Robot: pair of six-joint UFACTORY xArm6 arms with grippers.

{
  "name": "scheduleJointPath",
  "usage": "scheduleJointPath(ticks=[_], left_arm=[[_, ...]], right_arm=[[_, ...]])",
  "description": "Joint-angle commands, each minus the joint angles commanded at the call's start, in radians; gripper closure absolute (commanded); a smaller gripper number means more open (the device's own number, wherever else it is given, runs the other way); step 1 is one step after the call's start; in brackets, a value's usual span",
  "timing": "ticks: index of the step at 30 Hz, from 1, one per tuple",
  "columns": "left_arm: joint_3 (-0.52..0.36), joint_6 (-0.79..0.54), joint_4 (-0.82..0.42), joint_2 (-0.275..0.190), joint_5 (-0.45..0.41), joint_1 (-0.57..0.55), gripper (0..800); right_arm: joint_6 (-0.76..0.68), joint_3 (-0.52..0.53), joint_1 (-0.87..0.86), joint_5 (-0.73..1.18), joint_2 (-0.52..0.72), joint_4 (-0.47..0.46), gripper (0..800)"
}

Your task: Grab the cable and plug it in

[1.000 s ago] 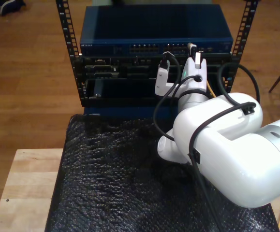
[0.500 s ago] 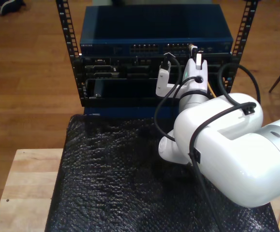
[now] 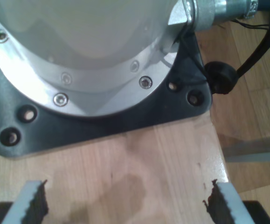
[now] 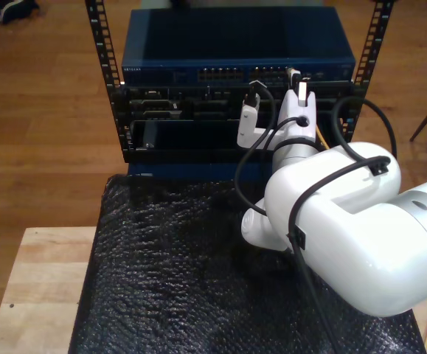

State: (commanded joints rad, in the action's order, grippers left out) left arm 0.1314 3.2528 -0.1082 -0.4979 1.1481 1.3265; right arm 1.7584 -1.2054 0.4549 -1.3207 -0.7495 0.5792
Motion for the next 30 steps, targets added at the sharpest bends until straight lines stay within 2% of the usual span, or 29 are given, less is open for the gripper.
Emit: scheduleJointPath(ticks=[30], left_arm=[[0.000, 0.000, 0.000, -0.002, 0.000, 0.000, 1]], right_arm=[[0.003, -0.015, 0.002, 0.017, 0.000, 0.000, 800]])
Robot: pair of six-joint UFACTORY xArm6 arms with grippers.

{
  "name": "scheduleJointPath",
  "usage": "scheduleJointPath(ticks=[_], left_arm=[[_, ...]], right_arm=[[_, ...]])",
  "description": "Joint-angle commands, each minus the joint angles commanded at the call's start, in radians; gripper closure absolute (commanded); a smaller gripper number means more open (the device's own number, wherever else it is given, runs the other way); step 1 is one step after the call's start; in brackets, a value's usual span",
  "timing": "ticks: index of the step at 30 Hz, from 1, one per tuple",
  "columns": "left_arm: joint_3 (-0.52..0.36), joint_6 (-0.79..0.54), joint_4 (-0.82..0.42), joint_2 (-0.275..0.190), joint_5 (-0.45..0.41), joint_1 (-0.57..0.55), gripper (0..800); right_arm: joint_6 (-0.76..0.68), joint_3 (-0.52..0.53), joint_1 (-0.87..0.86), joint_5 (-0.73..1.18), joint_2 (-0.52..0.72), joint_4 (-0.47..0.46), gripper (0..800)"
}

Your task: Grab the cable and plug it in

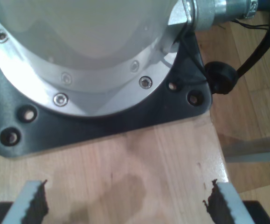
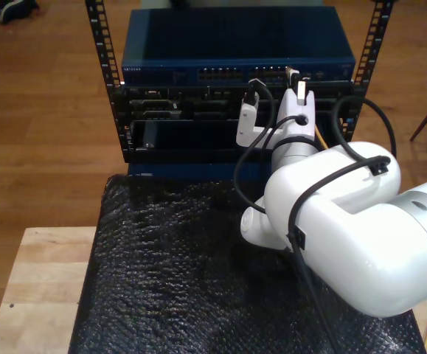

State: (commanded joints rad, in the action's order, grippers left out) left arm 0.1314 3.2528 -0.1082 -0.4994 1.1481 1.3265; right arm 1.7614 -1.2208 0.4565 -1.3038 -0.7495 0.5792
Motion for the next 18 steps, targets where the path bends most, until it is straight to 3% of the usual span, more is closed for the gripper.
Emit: scheduleJointPath(ticks=[18], left_arm=[[0.002, 0.000, 0.000, 0.000, 0.000, 0.000, 1]], right_arm=[[0.000, 0.008, 0.000, 0.000, 0.000, 0.000, 800]])
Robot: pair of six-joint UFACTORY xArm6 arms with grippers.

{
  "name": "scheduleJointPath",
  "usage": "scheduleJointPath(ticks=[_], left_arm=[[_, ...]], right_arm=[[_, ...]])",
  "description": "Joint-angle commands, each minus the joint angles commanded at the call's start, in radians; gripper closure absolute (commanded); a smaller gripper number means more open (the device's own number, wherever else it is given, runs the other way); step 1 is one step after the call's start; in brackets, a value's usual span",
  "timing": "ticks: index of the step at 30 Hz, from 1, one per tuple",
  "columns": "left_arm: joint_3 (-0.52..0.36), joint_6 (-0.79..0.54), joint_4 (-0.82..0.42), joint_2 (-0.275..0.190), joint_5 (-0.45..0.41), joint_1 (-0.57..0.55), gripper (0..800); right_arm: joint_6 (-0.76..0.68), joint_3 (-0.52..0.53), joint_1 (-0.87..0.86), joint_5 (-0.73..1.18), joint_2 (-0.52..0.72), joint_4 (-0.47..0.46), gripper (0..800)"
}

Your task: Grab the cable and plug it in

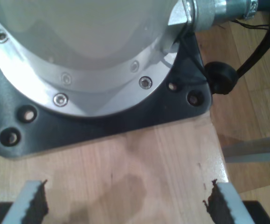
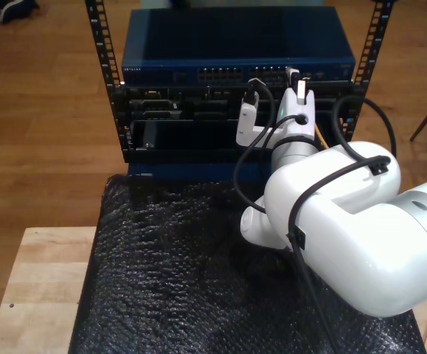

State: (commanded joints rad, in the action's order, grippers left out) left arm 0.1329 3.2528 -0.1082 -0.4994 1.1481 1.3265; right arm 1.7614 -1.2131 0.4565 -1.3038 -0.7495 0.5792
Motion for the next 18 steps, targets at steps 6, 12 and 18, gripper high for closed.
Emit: scheduleJointPath(ticks=[6, 12, 18], left_arm=[[0.000, 0.000, 0.000, 0.002, 0.000, 0.000, 1], [0.000, 0.000, 0.000, 0.002, 0.000, 0.000, 1], [0.000, 0.000, 0.000, 0.002, 0.000, 0.000, 1]], right_arm=[[0.000, -0.002, -0.003, 0.000, 0.000, 0.000, 800], [0.000, 0.000, -0.006, 0.000, 0.000, 0.000, 800], [0.000, 0.000, -0.006, 0.000, 0.000, 0.000, 800]])
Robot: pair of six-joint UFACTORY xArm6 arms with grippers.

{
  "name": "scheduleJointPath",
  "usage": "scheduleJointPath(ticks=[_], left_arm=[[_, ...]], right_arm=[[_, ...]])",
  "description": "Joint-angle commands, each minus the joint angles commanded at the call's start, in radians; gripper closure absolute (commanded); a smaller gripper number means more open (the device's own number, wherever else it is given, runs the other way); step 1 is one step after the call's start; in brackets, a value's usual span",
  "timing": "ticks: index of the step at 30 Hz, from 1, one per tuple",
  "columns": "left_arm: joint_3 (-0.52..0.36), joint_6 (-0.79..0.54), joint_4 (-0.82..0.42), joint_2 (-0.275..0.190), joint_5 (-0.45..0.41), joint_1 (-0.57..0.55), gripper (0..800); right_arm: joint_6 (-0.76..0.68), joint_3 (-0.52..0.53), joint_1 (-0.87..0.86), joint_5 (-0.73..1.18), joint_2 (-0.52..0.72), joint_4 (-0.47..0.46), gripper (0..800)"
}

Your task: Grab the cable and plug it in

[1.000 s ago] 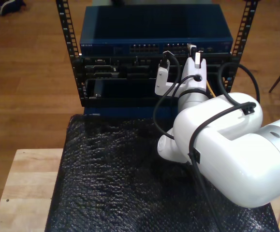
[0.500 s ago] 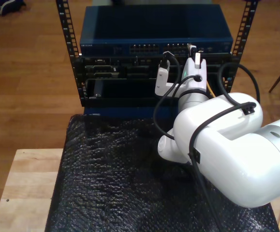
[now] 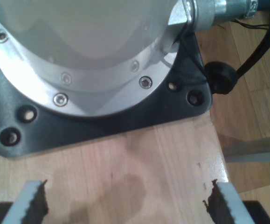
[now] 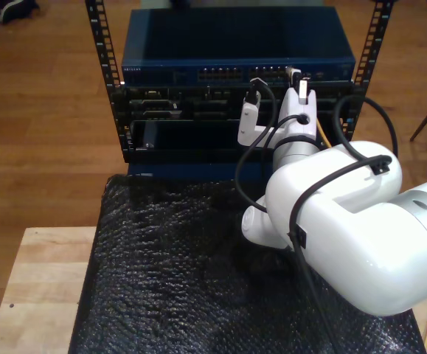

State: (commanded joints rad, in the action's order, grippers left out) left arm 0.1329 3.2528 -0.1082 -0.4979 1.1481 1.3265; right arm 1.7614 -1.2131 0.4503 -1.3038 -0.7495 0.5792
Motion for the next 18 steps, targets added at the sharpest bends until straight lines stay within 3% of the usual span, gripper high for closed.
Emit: scheduleJointPath(ticks=[18], left_arm=[[0.000, 0.000, 0.000, 0.000, 0.000, 0.000, 1]], right_arm=[[0.000, -0.005, 0.002, 0.000, 0.000, 0.000, 800]])
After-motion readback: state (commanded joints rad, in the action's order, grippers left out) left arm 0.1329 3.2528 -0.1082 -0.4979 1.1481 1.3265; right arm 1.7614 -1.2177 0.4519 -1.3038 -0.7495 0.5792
